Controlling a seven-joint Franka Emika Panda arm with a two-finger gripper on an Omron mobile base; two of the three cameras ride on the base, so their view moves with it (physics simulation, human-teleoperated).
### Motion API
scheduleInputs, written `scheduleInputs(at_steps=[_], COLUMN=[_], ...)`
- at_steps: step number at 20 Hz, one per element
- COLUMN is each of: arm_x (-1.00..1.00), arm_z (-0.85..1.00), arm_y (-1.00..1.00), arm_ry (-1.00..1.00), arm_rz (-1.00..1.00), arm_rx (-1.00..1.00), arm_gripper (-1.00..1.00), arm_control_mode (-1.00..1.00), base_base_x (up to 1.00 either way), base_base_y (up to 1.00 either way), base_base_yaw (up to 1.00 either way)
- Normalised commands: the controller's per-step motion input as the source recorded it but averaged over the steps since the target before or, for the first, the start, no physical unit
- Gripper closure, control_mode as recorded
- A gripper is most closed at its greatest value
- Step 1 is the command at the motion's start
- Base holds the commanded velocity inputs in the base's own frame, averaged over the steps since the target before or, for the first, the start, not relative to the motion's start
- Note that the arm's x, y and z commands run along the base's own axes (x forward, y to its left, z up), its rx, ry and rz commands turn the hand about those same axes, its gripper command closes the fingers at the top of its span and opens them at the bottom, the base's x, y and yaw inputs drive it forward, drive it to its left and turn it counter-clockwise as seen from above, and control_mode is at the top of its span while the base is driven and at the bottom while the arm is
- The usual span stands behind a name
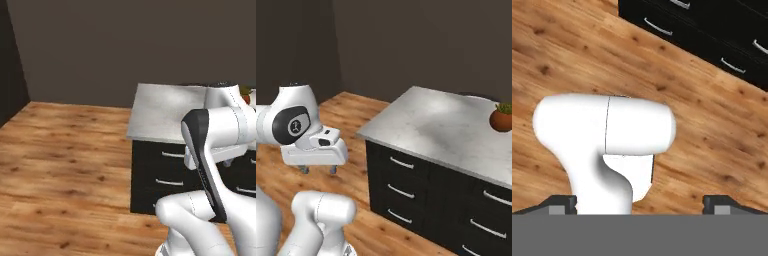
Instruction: Place the sponge inside the microwave to prepare for sanitizing.
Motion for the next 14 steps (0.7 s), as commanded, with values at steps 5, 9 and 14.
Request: scheduleInputs(at_steps=[5, 9, 14], arm_x=[0.0, 0.0, 0.0], arm_z=[0.0, 0.0, 0.0], arm_y=[0.0, 0.0, 0.0], arm_ry=[0.0, 0.0, 0.0], arm_rz=[0.0, 0.0, 0.0], arm_rx=[0.0, 0.0, 0.0], arm_gripper=[-1.0, -1.0, -1.0], arm_control_mode=[1.0, 1.0, 1.0], base_base_x=[0.0, 0.0, 0.0], base_base_y=[-0.08, -0.09, -0.08], base_base_yaw=[-0.96, -0.95, -0.92])
